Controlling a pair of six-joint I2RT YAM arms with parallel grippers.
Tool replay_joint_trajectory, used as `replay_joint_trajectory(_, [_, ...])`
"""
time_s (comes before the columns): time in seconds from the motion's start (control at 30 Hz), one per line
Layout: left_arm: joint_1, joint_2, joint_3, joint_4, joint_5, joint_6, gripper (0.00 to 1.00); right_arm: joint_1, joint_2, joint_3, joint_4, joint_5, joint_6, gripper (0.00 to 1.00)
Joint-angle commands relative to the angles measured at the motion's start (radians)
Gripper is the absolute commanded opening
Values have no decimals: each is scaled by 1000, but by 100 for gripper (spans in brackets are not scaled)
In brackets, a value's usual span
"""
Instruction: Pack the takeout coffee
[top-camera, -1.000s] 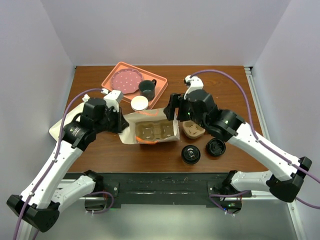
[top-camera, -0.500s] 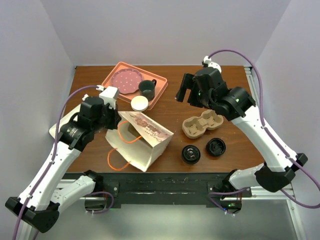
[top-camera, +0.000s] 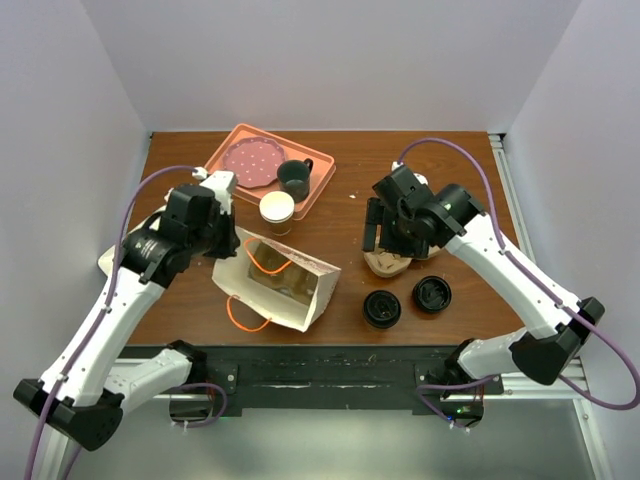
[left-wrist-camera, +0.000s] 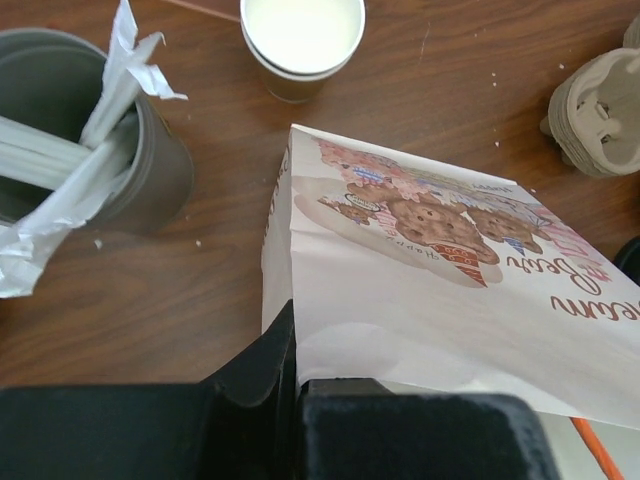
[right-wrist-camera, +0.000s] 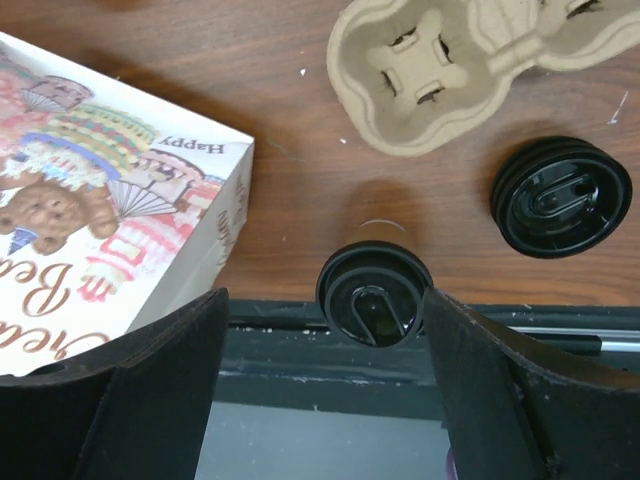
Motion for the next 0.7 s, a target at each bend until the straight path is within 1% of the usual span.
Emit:
replay_joint_trajectory(0.0, [-2,62,87,-111,73,-94,0,2,18,112,-58,-42,-45,81])
replay_joint_trajectory(0.03, [-2,73,94,-131,95,-106,0,2,28,147,-96,-29,-45,80])
replay_joint_trajectory(0.1, [-2,110,117,-150,113,-116,1,2,35,162,-124,-11,-42,80])
replay_joint_trajectory(0.17, [-2,134,154,-182,129,-123,14,2,35,159,-139,-18,-35,79])
replay_joint_trajectory(0.2, [-2,156,169,-203,135,-122,16,2,29,155,-133,-28,-32,79])
replay_joint_trajectory(0.23, [-2,167,185,-211,135,-119,21,2,19,144,-124,-46,-23,79])
replay_joint_trajectory(0.33, [-2,182,234,-219,143,-107,30,2,-1,118,-104,-67,-10,79])
replay_joint_trajectory(0.4, [-2,185,255,-226,138,-103,34,3,-7,110,-110,-75,-7,78])
replay_joint_trajectory(0.43, [-2,188,266,-236,133,-94,39,2,-11,109,-113,-75,1,78])
replay_joint_trajectory(0.53, [-2,207,307,-252,130,-71,46,2,-30,121,-107,-77,14,76])
replay_joint_trajectory(0.67, [-2,234,332,-233,109,-54,50,2,-32,146,-102,-77,19,74])
